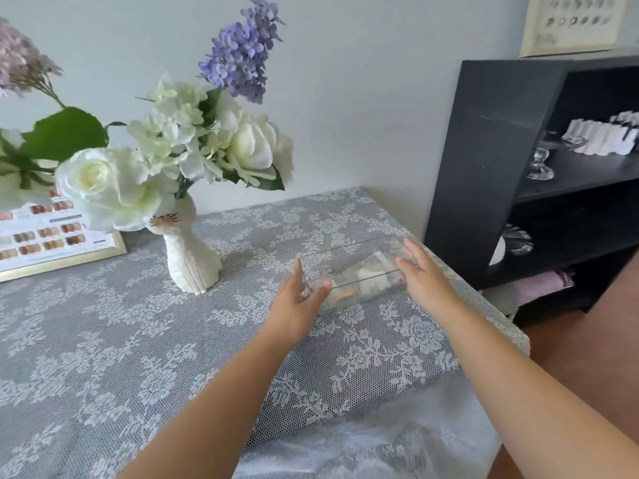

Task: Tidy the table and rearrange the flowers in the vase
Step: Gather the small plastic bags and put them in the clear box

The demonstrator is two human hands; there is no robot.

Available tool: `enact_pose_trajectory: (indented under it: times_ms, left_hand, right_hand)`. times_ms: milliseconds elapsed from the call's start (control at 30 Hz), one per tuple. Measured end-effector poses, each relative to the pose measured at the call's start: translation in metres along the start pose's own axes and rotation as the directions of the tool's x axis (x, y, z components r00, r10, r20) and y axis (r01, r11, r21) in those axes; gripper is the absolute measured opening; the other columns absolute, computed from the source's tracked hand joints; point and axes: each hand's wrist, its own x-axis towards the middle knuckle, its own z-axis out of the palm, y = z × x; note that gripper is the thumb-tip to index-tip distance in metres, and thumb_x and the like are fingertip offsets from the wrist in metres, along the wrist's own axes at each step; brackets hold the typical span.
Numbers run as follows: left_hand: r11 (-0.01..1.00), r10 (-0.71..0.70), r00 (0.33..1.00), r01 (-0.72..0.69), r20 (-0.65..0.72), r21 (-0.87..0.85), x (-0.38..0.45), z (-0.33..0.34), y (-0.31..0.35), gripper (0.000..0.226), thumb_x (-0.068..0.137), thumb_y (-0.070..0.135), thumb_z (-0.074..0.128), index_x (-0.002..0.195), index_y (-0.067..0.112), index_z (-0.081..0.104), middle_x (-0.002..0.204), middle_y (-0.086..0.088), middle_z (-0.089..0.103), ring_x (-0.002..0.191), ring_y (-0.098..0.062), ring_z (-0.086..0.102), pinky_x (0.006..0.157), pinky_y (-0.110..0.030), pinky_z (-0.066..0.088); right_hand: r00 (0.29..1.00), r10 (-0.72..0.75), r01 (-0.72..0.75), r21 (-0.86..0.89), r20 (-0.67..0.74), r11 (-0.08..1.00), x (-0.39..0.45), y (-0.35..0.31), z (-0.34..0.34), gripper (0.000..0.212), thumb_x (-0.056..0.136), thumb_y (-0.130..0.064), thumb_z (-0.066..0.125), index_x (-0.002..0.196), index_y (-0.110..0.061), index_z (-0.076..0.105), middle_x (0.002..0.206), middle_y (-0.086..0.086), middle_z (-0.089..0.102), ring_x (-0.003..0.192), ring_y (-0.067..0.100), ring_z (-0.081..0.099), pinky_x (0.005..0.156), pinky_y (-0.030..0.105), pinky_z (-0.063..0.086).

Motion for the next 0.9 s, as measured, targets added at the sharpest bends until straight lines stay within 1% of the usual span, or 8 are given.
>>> enact_pose_trajectory:
  times_ms: [100,233,400,567,667,733,800,900]
  left_hand:
    - [1.0,-0.008,1.0,0.008,0.011,-0.001,0.002,0.003,0.007,0.089,0.086,0.058,0.051,0.155,0.03,0.002,0.159,-0.003,0.028,0.141,-0.024,0.037,0.11,-0.054,0.037]
    - [1.0,-0.021,0.999,0.021,0.029,-0.009,0.009,0.008,0.015,0.085,0.089,0.053,0.053,0.155,0.03,0.004,0.158,-0.004,0.03,0.139,-0.026,0.039,0.111,-0.051,0.037]
    - [1.0,-0.003,1.0,0.004,0.029,-0.022,0.012,0.018,0.02,0.088,0.089,0.053,0.054,0.155,0.028,0.001,0.161,-0.005,0.022,0.14,-0.026,0.038,0.11,-0.054,0.037]
    - [0.999,-0.015,1.0,0.016,0.023,-0.051,0.014,0.022,0.017,0.089,0.087,0.054,0.054,0.155,0.032,0.002,0.159,-0.007,0.026,0.132,-0.03,0.048,0.103,-0.057,0.044]
    - [0.997,-0.015,1.0,0.016,0.016,-0.076,0.013,0.02,0.012,0.083,0.089,0.055,0.052,0.155,0.033,0.006,0.156,-0.008,0.033,0.13,-0.033,0.05,0.104,-0.059,0.042]
    - [0.998,0.001,1.0,-0.002,-0.007,-0.065,0.011,0.017,0.007,0.077,0.093,0.055,0.049,0.155,0.032,0.01,0.158,-0.007,0.03,0.139,-0.029,0.039,0.11,-0.057,0.036]
    - [0.998,0.033,0.999,-0.035,-0.034,-0.052,0.008,0.009,0.001,0.075,0.093,0.055,0.048,0.155,0.03,0.013,0.16,-0.004,0.027,0.144,-0.023,0.03,0.114,-0.055,0.032]
    - [0.997,0.074,0.995,-0.075,-0.065,-0.01,0.002,-0.011,-0.008,0.074,0.091,0.059,0.049,0.153,0.034,0.018,0.158,0.004,0.028,0.141,-0.018,0.033,0.112,-0.054,0.034]
  right_hand:
    - [1.0,0.022,-0.021,0.058,-0.013,0.998,0.001,0.0,-0.003,0.049,0.101,-0.029,0.039,0.149,-0.029,0.029,0.153,-0.007,0.036,0.128,0.014,0.045,0.103,0.036,0.039]
    - [0.998,0.049,-0.048,0.052,-0.025,0.998,0.008,0.002,-0.008,0.05,0.101,-0.028,0.039,0.15,-0.027,0.028,0.153,-0.005,0.038,0.137,0.016,0.038,0.113,0.043,0.03]
    - [0.996,0.06,-0.054,0.076,-0.072,0.996,0.013,0.007,-0.014,0.049,0.101,-0.026,0.039,0.148,-0.028,0.031,0.152,-0.003,0.04,0.136,0.016,0.039,0.114,0.044,0.03]
    - [0.996,0.055,-0.049,0.082,-0.073,0.995,0.013,0.011,-0.014,0.049,0.101,-0.027,0.039,0.149,-0.029,0.03,0.153,-0.004,0.038,0.137,0.015,0.038,0.114,0.045,0.029]
    - [0.996,0.049,-0.045,0.053,-0.073,0.998,0.013,0.01,-0.014,0.049,0.1,-0.027,0.039,0.149,-0.028,0.03,0.152,-0.003,0.039,0.136,0.016,0.039,0.114,0.045,0.031]
    - [0.996,0.046,-0.045,0.017,-0.078,0.999,0.013,0.009,-0.014,0.049,0.1,-0.028,0.039,0.149,-0.028,0.03,0.153,-0.001,0.038,0.137,0.018,0.038,0.114,0.045,0.03]
    - [0.991,0.022,-0.031,-0.067,-0.13,0.997,0.011,0.006,-0.013,0.049,0.1,-0.029,0.04,0.148,-0.027,0.031,0.153,0.002,0.036,0.138,0.02,0.036,0.113,0.042,0.029]
    - [0.96,-0.146,0.094,-0.216,-0.24,0.972,0.004,-0.007,-0.007,0.046,0.098,-0.024,0.044,0.144,-0.023,0.039,0.149,0.005,0.038,0.139,0.021,0.027,0.114,0.038,0.019]
